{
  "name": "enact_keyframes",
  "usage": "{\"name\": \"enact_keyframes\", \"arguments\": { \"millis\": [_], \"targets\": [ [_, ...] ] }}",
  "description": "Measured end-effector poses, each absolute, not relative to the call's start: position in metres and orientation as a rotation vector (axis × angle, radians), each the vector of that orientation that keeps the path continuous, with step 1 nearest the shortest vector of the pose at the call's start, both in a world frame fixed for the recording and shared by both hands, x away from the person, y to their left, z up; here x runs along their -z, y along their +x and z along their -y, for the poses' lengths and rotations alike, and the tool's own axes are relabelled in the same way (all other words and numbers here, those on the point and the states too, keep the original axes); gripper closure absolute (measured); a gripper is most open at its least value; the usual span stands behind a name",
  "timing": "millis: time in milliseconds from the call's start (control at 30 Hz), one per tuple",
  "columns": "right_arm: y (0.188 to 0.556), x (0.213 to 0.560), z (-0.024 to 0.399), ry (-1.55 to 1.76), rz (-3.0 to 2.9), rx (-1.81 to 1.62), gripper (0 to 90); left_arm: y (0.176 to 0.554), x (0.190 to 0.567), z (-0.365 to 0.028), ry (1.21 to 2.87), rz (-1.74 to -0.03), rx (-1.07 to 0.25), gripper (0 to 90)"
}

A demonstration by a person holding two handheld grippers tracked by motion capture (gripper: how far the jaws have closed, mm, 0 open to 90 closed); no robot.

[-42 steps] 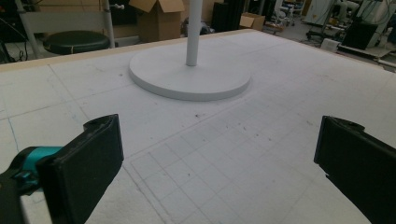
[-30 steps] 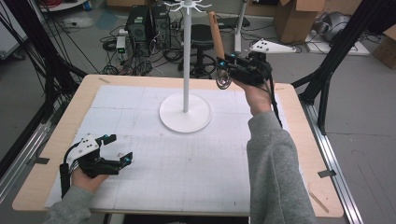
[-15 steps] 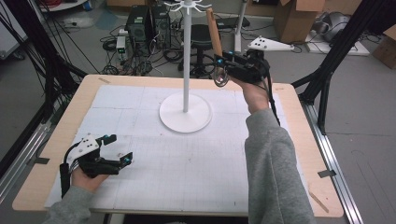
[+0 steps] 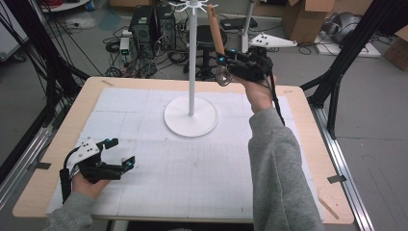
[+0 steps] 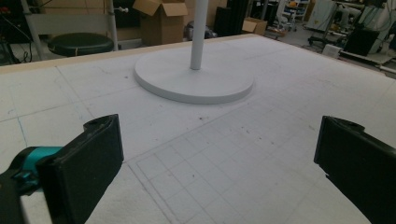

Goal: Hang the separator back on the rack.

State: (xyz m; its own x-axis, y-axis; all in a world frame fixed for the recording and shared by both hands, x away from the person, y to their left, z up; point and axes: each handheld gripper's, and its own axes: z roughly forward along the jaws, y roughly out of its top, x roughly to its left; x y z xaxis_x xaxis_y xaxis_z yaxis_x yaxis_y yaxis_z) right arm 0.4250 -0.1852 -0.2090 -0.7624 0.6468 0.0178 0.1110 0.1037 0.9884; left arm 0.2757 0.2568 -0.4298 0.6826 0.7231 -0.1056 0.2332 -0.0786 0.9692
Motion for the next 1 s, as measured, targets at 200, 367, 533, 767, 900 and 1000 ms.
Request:
{"name": "enact_keyframes", "arguments": {
  "millis": [200, 367, 533, 767, 900, 1000],
  "targets": [
    [0.427, 0.21, 0.185, 0.754, -1.957, -1.691, 69.5, 0.276, 0.43, -0.257, 1.638, -0.79, -0.485, 1.8],
    [0.429, 0.211, 0.183, 0.756, -1.966, -1.686, 69.5, 0.276, 0.43, -0.257, 1.646, -0.79, -0.485, 1.8],
    [0.431, 0.214, 0.18, 0.761, -1.98, -1.673, 69.5, 0.276, 0.43, -0.257, 1.642, -0.79, -0.481, 1.8],
    [0.432, 0.216, 0.176, 0.773, -1.983, -1.671, 69.4, 0.276, 0.43, -0.257, 1.643, -0.79, -0.481, 1.8],
    [0.433, 0.218, 0.174, 0.784, -1.979, -1.67, 69.4, 0.276, 0.43, -0.256, 1.634, -0.798, -0.475, 1.8],
    [0.434, 0.219, 0.171, 0.777, -1.98, -1.648, 69.3, 0.276, 0.43, -0.256, 1.634, -0.797, -0.475, 1.8]
  ]
}}
